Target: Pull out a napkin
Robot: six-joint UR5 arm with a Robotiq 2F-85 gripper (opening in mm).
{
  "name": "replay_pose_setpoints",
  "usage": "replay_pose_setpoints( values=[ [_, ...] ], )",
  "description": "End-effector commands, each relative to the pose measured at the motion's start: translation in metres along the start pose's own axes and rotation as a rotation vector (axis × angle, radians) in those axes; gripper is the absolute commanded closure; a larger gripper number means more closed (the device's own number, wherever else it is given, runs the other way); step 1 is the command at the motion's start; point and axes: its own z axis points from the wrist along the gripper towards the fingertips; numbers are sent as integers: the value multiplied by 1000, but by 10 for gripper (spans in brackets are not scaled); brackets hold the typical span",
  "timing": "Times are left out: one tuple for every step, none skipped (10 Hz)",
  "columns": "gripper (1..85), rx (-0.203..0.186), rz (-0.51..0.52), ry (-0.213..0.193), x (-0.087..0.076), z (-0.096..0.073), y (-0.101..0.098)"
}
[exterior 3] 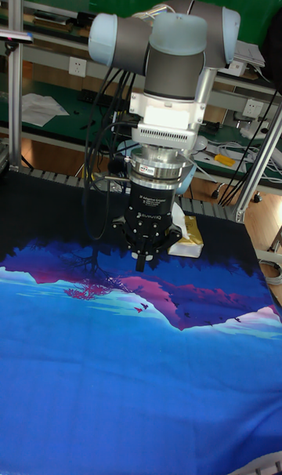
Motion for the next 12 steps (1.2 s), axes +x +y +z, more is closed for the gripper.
replay_pose_setpoints(
  values=[
    [847,-3,-3,11,4,1,4],
    [847,0,-5,8,3,1,3],
    [847,3,-5,5,2,1,1],
    [847,3,-7,5,2,0,-1],
    [847,20,-19,7,2,0,-5],
    [847,33,-32,25,8,0,-7],
    [847,57,-48,25,12,-2,-7],
    [847,74,-54,24,15,-3,-6],
    [847,70,-48,14,15,-1,-1],
    [847,60,-48,3,11,-1,-1],
    [847,39,-44,0,7,-1,-1],
    [847,19,-44,-2,3,-4,-2]
  ],
)
